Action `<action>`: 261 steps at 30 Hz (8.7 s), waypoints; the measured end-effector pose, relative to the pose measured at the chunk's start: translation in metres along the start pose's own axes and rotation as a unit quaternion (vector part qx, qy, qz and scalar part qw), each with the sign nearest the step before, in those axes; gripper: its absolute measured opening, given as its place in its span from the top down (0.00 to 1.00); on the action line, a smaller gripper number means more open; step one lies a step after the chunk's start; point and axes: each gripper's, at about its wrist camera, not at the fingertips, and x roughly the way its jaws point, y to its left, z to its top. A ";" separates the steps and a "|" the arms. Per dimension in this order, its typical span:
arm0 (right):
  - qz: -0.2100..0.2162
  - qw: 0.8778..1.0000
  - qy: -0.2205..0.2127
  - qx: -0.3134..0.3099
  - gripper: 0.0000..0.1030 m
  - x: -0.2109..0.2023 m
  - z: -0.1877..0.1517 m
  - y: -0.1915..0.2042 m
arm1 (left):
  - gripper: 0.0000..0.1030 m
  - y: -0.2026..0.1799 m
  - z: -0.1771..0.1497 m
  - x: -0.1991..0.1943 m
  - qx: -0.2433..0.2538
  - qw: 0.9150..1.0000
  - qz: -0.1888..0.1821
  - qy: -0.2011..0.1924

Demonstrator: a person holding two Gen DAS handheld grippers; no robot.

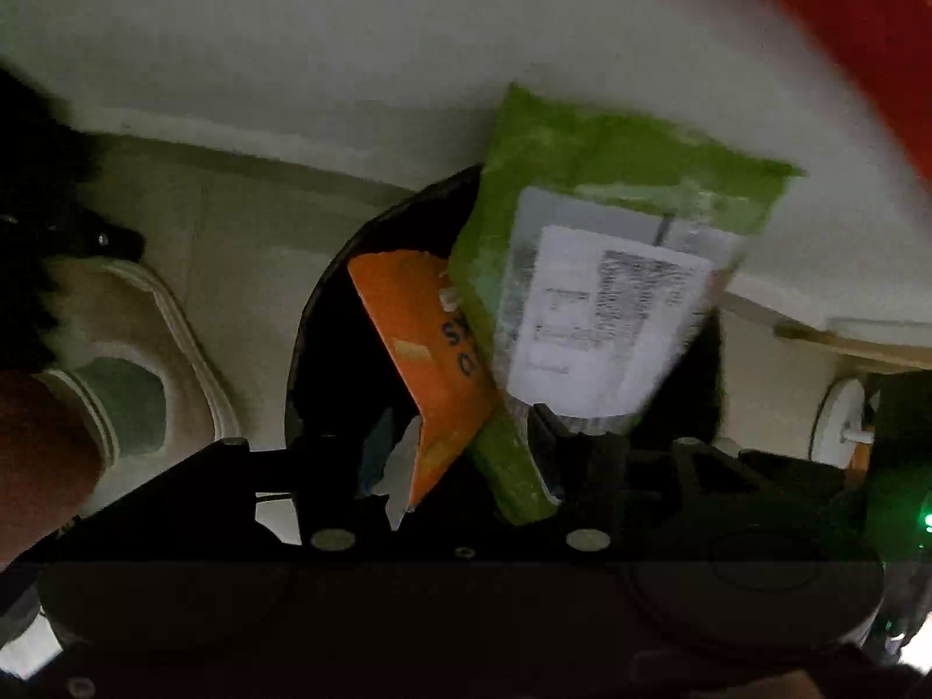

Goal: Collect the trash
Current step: 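Carry the orange box with the left tool while the right tool carries the green bag to the bin, then open both tools over the black bin to drop the box and bag, then move both tools back over the blanket toward the remaining wrappers, then grasp the white Sanita tissue pack with the left tool while the right tool grasps the crumpled white tissue, then carry the tissue pack with the left tool while the right tool carries the tissue to the bin, then open both tools over the bin to drop the tissue pack and tissue, then move both tools back over the blanket toward the peels and wrappers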

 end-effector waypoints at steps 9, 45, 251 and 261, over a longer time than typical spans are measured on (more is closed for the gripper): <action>-0.030 0.987 -0.127 -0.094 0.10 -0.112 -0.021 0.048 | 0.47 -0.015 -0.035 -0.094 0.050 0.993 -0.023 -0.107; -0.131 0.792 -0.594 -0.054 0.07 -0.404 -0.090 0.073 | 0.00 -0.084 -0.021 -0.391 0.125 0.832 -0.025 -0.540; -0.139 0.819 -0.551 -0.084 0.27 -0.422 -0.023 0.076 | 0.17 -0.117 0.052 -0.390 0.149 0.845 -0.040 -0.513; -0.161 0.827 -0.532 -0.085 0.27 -0.404 0.041 0.072 | 0.22 -0.132 0.122 -0.346 0.147 0.853 -0.014 -0.500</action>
